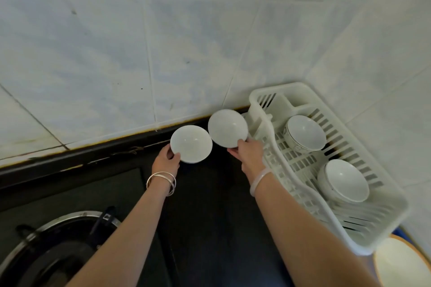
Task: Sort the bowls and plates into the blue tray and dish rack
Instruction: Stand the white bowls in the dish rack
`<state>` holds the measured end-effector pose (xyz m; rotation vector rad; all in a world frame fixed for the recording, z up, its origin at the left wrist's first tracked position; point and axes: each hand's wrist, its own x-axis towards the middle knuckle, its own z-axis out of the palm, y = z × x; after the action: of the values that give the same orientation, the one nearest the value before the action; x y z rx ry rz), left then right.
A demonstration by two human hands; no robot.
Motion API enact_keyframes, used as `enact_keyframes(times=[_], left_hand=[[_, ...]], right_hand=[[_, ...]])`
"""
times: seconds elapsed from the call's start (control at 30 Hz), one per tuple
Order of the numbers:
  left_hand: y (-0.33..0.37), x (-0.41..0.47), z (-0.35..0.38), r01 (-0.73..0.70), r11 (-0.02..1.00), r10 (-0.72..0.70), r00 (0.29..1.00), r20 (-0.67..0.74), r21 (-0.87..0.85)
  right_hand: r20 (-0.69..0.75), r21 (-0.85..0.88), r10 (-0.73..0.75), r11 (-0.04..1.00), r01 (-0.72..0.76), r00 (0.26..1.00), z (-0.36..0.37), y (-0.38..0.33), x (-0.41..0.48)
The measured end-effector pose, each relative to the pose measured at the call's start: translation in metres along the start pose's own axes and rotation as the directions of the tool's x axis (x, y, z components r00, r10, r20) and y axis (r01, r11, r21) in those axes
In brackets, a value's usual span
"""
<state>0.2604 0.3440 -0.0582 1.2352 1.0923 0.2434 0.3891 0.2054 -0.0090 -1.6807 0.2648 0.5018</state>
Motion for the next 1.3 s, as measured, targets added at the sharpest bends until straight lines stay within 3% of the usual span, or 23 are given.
enact_keyframes(times=[0.1, 0.33, 0.47, 0.83, 1.03, 1.3], left_hand=[[0.000, 0.001, 0.000, 0.020, 0.998, -0.019, 1.000, 0.014, -0.064], [0.009, -0.006, -0.001, 0.142, 0.951, -0.126, 0.989, 0.075, -0.276], [0.011, -0.009, -0.003, 0.155, 0.943, -0.137, 0.987, 0.081, -0.295], [0.012, -0.003, -0.005, 0.137, 0.951, -0.126, 0.990, 0.057, -0.276], [0.022, -0.007, -0.004, 0.167, 0.930, -0.149, 0.986, 0.081, -0.327], [0.040, -0.028, 0.007, 0.126, 0.958, -0.097, 0.988, 0.124, -0.259]], right_hand=[[0.060, -0.050, -0.078, 0.995, 0.081, 0.995, 0.004, -0.012, -0.011], [0.135, -0.299, -0.063, 0.949, 0.102, 0.989, 0.027, -0.011, -0.026], [0.137, -0.420, -0.112, 0.893, 0.160, 0.984, 0.035, -0.002, -0.029], [0.101, -0.541, -0.036, 0.837, 0.086, 0.994, 0.038, 0.005, -0.022], [0.328, -0.330, 0.222, 0.938, -0.109, 0.918, 0.047, 0.000, -0.021], [0.243, -0.229, 0.121, 0.971, -0.064, 0.962, 0.022, -0.008, -0.031]])
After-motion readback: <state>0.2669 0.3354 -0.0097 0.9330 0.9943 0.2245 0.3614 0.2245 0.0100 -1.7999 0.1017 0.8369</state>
